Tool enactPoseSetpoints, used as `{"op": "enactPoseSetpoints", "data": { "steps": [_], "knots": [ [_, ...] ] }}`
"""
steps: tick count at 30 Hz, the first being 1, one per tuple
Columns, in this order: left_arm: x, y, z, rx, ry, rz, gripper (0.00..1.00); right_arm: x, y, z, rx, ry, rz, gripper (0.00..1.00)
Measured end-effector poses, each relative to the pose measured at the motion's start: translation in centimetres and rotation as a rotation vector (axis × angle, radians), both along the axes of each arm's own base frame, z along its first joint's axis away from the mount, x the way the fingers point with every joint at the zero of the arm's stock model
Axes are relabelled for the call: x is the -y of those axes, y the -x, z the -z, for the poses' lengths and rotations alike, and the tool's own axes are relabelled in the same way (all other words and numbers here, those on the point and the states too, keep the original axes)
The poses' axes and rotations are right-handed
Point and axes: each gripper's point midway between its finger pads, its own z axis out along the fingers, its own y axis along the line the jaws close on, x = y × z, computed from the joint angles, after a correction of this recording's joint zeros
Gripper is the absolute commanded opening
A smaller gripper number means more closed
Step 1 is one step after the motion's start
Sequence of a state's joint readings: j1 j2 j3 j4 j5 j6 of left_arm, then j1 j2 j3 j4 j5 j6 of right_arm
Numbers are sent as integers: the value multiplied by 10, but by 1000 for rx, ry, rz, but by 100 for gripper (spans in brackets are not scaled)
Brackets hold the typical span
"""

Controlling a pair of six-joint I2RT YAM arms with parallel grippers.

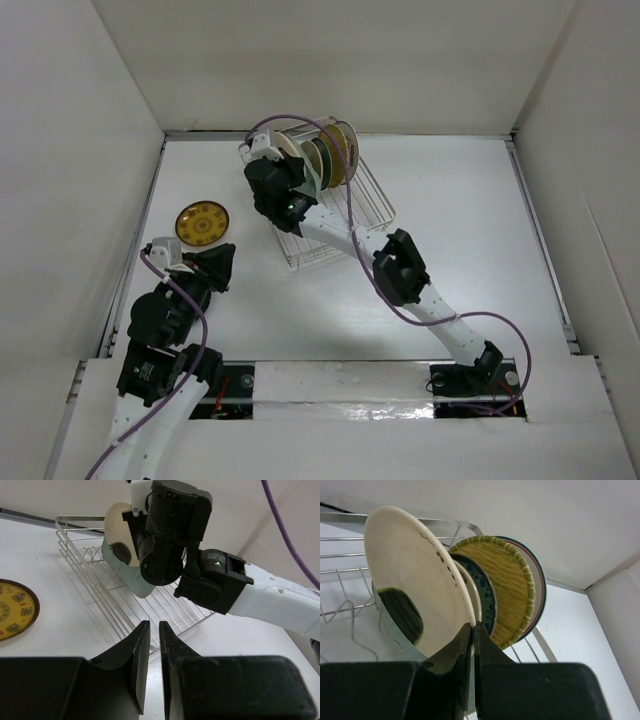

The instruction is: Load the plates into the dish rack

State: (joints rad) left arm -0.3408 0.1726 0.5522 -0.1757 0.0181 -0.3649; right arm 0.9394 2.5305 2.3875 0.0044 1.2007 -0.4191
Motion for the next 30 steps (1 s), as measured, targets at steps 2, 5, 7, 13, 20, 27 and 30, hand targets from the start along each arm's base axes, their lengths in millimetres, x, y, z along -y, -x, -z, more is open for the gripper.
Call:
{"op": "enactPoseSetpoints", "data": {
  "steps": [2,5,7,13,20,27,30],
  "knots": [
    [1,0,0,-2,-1,3,11,-6,-1,9,-4,-3,-7,0],
    [1,0,0,-2,-1,4,11,-11,-2,22,-20,-3,-17,0],
    [1,0,1,-2,-1,4,11,-16,0,32,-41,-3,-33,0],
    [-3,-2,1,-6,0,-20,11,-23,4,50,-91,-61,-88,41],
    [-10,-5,2,-9,1,-64,14,-31,32,30,-174,-223,-277,52],
    [-19,2,-22,39,24,-101,0,-88,116,-42,-230,-547,-688,0],
    [-28,14,-59,121,43,-122,0,-140,166,-40,-324,-683,-909,0]
  ]
}}
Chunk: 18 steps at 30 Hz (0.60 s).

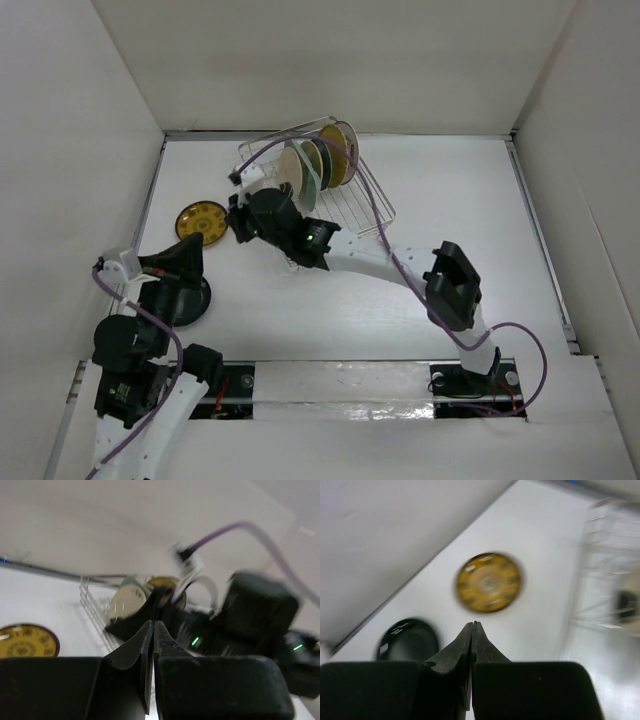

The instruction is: Load the plates into the dish rack

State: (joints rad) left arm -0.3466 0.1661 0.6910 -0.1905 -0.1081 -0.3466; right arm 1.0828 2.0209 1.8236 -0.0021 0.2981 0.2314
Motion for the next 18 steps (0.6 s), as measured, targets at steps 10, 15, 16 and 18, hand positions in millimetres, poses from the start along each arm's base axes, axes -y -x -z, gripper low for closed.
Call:
{"op": "enactPoseSetpoints", "data": {
  "steps": [10,15,16,18],
  "knots": [
    [-18,17,-31,87,-21,-62,21,-90,86,176,-392,59,-346,59],
    [-21,9,-7,11,-56,-94,23,-102,94,223,-511,87,-385,65],
    [-21,7,-3,0,-61,-97,23,-106,94,221,-521,74,-395,66],
    [-20,3,4,-21,-69,-97,23,-112,97,219,-542,53,-417,65]
  ]
}}
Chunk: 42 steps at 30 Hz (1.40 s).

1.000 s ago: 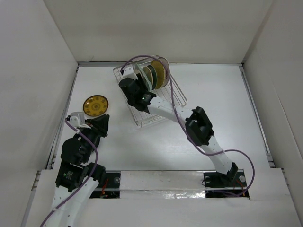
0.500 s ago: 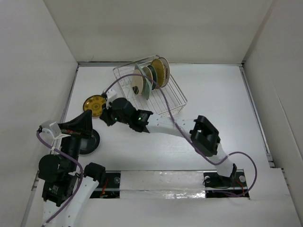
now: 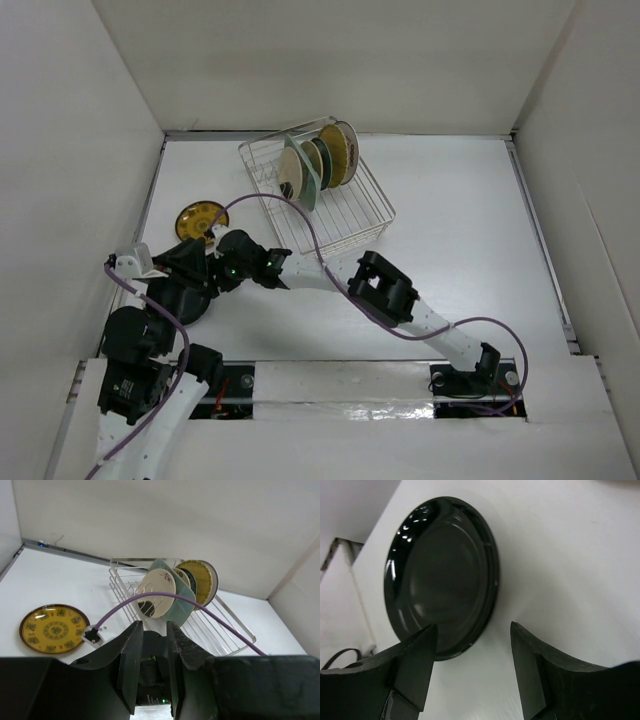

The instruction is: Load the plates into the dish rack

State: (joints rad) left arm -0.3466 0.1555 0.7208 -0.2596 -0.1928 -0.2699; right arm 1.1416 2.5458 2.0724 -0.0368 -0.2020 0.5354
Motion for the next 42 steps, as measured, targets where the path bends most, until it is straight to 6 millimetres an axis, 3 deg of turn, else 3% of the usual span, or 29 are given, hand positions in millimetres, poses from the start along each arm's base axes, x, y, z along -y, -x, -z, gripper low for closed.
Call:
{"op": "enactPoseSetpoints", "data": {
  "steps": [4,8,11,15,17,23,29,33,35,38,42],
  "knots": [
    [3,-7,11,-35,-12,0,23,-11,9,2,-67,-41,-39,65],
    [3,-9,15,-42,-14,1,23,-20,16,2,-129,-75,-65,59],
    [4,-10,19,-43,-12,3,24,-25,19,4,-165,-101,-72,45],
    [6,-12,31,-55,-12,7,24,-24,19,14,-215,-101,-58,10],
    [5,-12,36,-55,-10,6,24,-23,20,16,-235,-106,-49,0],
    [2,-5,31,-19,11,-2,24,-12,15,19,-257,-107,-21,0],
    [-2,0,26,10,28,-12,24,12,6,-5,-156,-69,50,0],
    [-3,1,21,35,38,-18,25,25,-17,-43,-15,-59,110,0],
    [-2,0,17,49,44,-11,25,42,-46,-80,107,-37,189,0],
    [4,-1,11,69,46,19,26,68,-106,-133,309,11,357,0],
    [15,-8,13,52,28,65,26,134,-191,-202,559,127,648,0]
  ]
}}
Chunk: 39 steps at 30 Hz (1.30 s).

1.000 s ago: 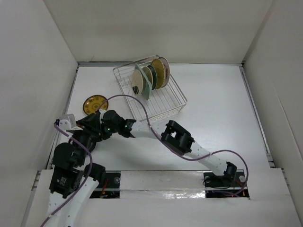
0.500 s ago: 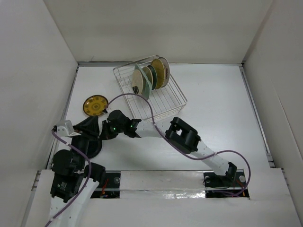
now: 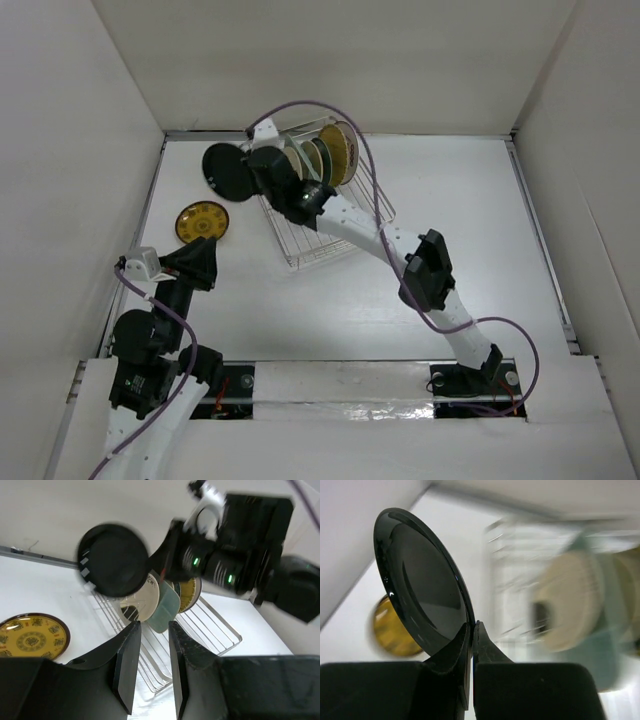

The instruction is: Load the plates into the dish rack

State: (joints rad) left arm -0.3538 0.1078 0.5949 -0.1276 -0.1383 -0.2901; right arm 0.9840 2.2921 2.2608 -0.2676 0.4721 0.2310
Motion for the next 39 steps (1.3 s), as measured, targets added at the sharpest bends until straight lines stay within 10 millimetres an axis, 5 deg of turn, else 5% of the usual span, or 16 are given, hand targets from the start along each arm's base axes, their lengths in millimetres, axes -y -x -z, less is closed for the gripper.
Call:
{"op": "enactPoseSetpoints", "data": {
  "steps": [5,8,11,18,31,39],
  "knots": [
    [6,-4,8,-20,-18,22,26,99,-71,-58,181,152,364,0],
    [7,-3,7,-17,-19,29,26,141,-94,-62,219,264,509,0],
    [8,-2,6,-12,-17,38,26,161,-103,-48,221,383,574,0],
    [11,2,4,1,-12,56,26,160,-100,-19,212,534,588,0],
    [10,6,1,15,-3,60,26,150,-82,-72,346,521,645,0],
    [9,6,1,16,-1,55,26,116,-59,-84,383,450,590,0]
  ]
}}
